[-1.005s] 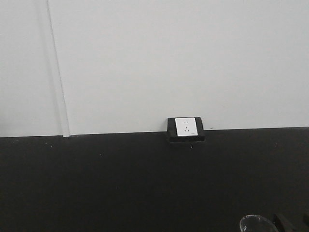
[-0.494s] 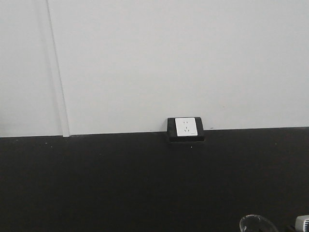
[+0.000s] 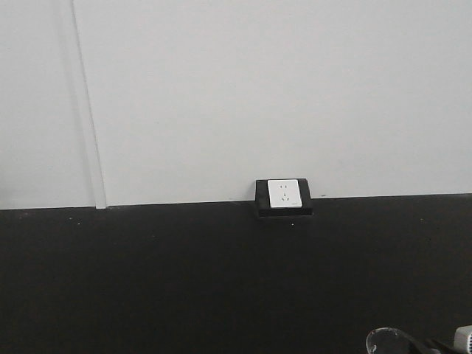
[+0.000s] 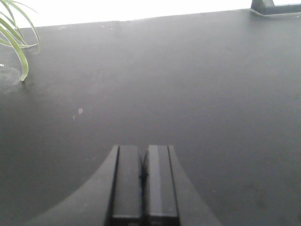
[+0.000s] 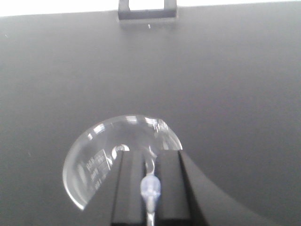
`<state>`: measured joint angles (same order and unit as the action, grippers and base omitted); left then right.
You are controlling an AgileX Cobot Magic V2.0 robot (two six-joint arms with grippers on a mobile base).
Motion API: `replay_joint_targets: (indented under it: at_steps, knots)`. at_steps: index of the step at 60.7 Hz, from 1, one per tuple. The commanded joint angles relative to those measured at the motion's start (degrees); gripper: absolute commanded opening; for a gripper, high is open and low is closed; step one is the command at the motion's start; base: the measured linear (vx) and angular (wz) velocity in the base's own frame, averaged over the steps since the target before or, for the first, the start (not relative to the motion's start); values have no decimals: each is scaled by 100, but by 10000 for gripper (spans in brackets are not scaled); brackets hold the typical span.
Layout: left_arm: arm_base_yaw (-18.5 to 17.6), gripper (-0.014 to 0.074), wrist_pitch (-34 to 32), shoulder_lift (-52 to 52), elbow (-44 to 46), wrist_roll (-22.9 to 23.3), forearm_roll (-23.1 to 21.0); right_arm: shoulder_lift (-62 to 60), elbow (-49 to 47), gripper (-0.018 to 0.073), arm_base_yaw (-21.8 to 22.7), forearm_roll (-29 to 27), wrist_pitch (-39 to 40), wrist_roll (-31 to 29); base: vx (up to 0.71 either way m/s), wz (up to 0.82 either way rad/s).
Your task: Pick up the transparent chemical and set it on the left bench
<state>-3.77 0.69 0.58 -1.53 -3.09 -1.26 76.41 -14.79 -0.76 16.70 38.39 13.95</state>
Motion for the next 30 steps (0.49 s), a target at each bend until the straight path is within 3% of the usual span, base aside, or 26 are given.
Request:
replay_joint_targets:
  at_steps: [1, 9, 18, 30]
  knots:
    - [-10, -3, -449, 110, -93, 45, -4, -453, -170, 77, 30, -1, 439, 9, 0, 0]
    - [-10, -3, -449, 110, -93, 45, -4, -1120, -170, 81, 30, 83, 52, 9, 0, 0]
    - [-10, -3, -449, 110, -93, 45, -4, -2201, -170, 82, 30, 625, -984, 127, 0, 0]
    - [-10, -3, -449, 110, -93, 45, -4, -3833, -170, 82, 24, 1232, -2746, 1244, 0, 0]
